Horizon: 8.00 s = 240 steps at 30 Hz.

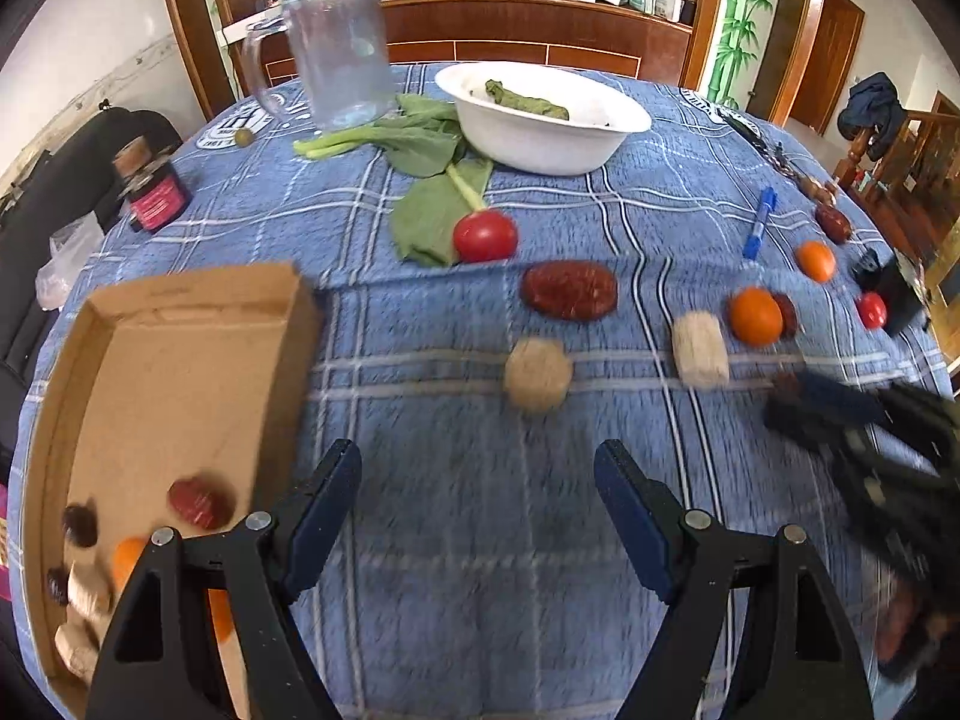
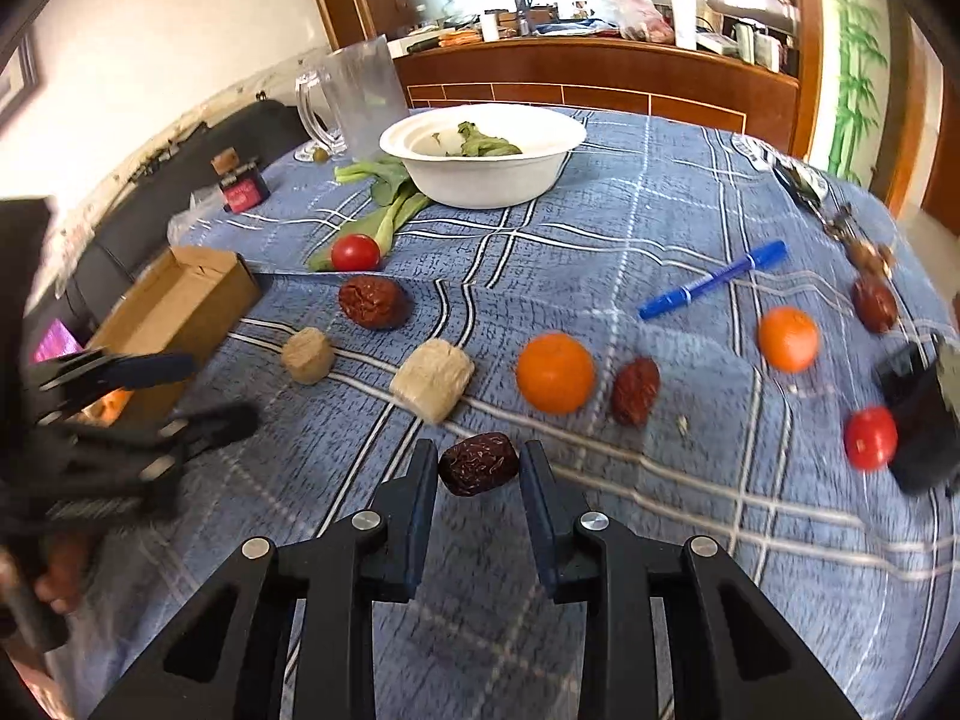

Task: Organize fruits
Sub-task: 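Close the left tool on the round cork while the right tool grasps the date, then carry the round cork and date into the cardboard tray and open both tools, then withdraw both tools from the tray while the right tool approaches a red date, then close the right tool on the red date while the left tool grasps a beige cork, then carry the red date and beige cork into the tray and open both tools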

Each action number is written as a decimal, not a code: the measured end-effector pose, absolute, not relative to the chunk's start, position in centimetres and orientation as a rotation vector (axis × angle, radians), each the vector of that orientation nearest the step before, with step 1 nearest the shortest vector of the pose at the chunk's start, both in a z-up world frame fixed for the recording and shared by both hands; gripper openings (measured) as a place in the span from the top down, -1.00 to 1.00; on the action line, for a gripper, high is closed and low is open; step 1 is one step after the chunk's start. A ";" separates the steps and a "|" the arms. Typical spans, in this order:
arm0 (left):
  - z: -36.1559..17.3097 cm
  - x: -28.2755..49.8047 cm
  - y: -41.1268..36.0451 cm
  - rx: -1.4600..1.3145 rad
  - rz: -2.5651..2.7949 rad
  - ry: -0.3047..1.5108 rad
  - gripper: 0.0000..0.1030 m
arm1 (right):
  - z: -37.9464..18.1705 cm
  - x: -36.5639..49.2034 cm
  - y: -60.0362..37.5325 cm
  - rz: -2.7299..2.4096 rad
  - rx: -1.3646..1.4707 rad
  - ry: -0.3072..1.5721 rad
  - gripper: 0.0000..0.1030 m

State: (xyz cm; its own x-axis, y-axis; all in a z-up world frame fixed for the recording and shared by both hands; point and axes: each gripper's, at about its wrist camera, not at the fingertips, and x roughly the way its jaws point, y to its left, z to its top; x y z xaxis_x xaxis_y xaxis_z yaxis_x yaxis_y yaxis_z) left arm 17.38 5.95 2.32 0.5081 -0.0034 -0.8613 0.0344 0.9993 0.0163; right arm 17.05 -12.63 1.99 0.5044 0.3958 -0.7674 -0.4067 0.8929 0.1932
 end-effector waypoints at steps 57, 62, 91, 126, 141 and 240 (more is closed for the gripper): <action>8.5 0.5 22.3 -0.230 -0.067 0.849 0.46 | 7.7 5.3 1.7 0.506 -0.096 0.867 0.41; 8.2 0.8 26.2 -0.252 -0.011 0.846 0.46 | 8.2 6.1 5.3 0.545 -0.131 0.854 0.41; 4.1 14.5 32.5 -0.198 0.044 0.961 0.46 | 4.2 18.1 15.8 0.496 -0.166 0.933 0.41; 3.6 13.1 32.2 -0.186 0.074 0.971 0.00 | 4.1 16.6 14.7 0.444 -0.165 0.993 0.28; 6.5 8.5 28.2 -0.180 0.119 0.894 -0.28 | 6.1 9.8 9.2 0.447 -0.085 0.975 0.05; 4.9 4.0 7.9 -0.153 -0.269 1.014 0.47 | 4.1 5.5 -13.2 0.310 0.066 0.925 0.59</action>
